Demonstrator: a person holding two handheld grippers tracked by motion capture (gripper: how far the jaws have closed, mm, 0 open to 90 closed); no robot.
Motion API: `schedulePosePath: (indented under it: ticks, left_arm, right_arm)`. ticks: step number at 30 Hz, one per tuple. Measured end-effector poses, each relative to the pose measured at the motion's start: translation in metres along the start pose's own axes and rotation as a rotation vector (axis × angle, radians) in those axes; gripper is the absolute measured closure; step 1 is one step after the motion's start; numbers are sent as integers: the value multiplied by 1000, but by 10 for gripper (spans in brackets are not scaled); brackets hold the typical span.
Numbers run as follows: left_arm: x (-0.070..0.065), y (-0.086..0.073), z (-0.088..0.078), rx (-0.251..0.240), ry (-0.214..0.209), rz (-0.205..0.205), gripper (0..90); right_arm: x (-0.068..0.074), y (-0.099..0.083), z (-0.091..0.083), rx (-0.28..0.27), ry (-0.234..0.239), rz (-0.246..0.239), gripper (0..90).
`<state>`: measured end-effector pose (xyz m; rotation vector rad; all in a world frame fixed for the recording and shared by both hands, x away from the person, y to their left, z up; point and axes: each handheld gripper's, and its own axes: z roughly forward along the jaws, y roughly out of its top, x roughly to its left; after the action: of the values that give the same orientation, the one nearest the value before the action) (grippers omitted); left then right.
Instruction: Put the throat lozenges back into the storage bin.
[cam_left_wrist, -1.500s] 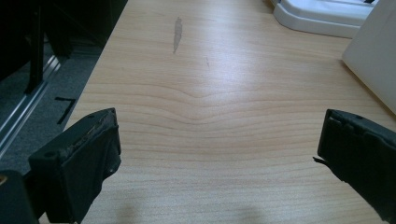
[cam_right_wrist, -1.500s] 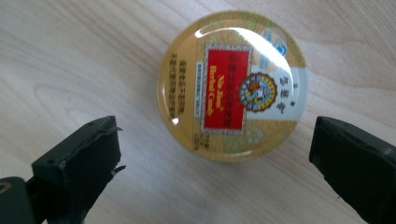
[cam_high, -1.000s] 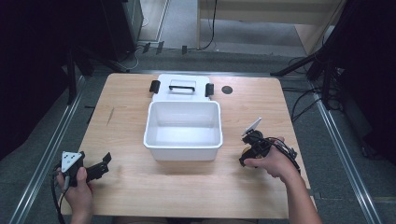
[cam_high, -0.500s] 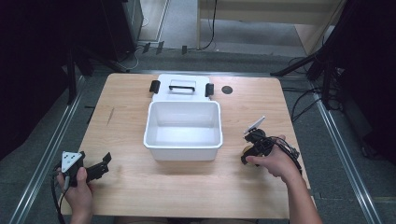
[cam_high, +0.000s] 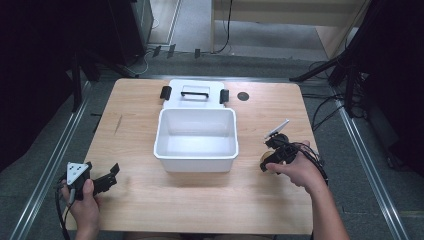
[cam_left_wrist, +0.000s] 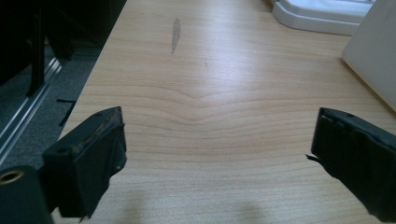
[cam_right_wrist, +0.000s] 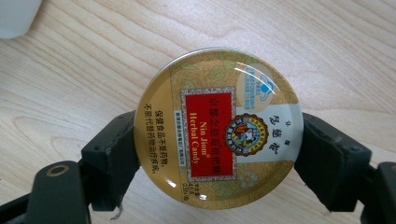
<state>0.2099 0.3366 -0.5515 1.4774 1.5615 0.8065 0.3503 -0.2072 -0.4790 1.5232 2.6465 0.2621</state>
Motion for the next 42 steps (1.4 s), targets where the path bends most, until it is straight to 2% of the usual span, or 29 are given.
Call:
schedulePosePath:
  ticks: [8, 11, 21, 29, 30, 42]
  left_arm:
    - [0, 0, 0, 4, 5, 1, 0]
    - [0, 0, 0, 4, 11, 0, 0]
    - [-1, 0, 0, -3, 14, -4, 0]
    - [0, 0, 0, -5, 9, -15, 0]
    - [1, 0, 0, -3, 7, -18, 0]
    - [2, 0, -1, -1, 4, -22, 0]
  right_arm:
    - [-1, 4, -8, -7, 9, -1, 203]
    - [-1, 8, -16, -19, 13, 3, 203]
    - [0, 19, -33, -32, 17, -19, 204]
    - [7, 32, -50, -43, 30, -39, 204]
    - [9, 35, -53, -44, 28, -55, 204]
    - [18, 51, -76, -59, 36, -79, 204]
